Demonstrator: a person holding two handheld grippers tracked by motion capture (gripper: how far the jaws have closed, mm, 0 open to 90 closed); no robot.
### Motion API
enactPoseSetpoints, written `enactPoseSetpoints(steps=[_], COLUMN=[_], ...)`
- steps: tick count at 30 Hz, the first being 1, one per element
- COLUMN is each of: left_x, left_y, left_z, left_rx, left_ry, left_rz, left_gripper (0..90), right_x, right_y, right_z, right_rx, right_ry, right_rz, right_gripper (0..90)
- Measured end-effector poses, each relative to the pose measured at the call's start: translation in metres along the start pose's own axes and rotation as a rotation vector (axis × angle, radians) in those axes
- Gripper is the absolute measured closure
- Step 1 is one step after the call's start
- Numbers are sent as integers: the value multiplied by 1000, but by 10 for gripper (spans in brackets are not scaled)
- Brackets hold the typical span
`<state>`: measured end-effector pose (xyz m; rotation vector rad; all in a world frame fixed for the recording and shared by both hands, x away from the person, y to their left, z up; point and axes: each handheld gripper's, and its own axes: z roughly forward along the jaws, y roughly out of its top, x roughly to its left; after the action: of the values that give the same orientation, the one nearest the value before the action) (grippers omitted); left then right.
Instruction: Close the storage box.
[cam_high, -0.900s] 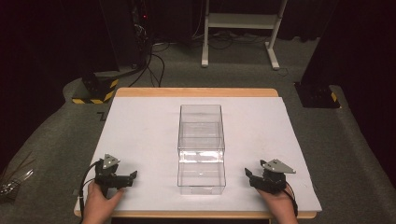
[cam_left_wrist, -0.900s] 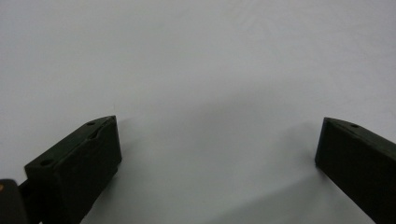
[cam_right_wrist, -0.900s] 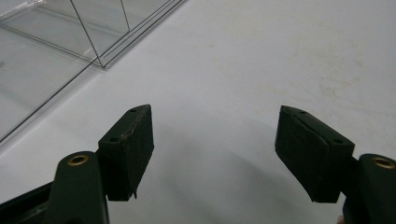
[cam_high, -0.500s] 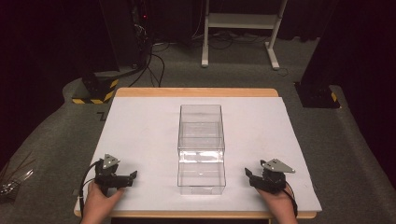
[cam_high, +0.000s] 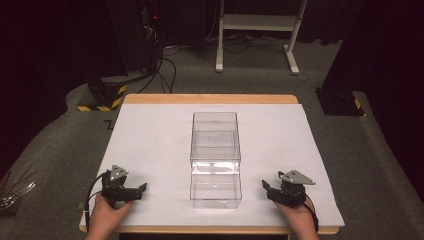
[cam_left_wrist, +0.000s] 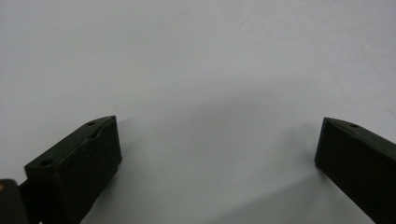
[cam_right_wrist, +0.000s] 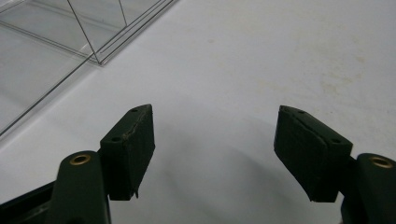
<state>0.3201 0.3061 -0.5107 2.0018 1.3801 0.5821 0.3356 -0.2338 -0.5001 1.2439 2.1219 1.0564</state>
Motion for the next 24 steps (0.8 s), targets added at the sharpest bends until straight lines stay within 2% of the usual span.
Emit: enactPoseSetpoints(steps=[10,16,24], left_x=[0,0,0], left_y=[0,0,0], left_z=[0,0,0], left_rx=[-1,-1,-1], left_ry=[0,1,1], left_rz=[-1,-1,0], left_gripper=[5,5,5], right_x=[-2,0,8], right_y=[2,5,14], right_z=[-10,-13,-13], right_rx=[-40,-45,-52], right_ry=[-22,-22,-22], right_rz=[16,-1,-8], right_gripper=[292,293,294])
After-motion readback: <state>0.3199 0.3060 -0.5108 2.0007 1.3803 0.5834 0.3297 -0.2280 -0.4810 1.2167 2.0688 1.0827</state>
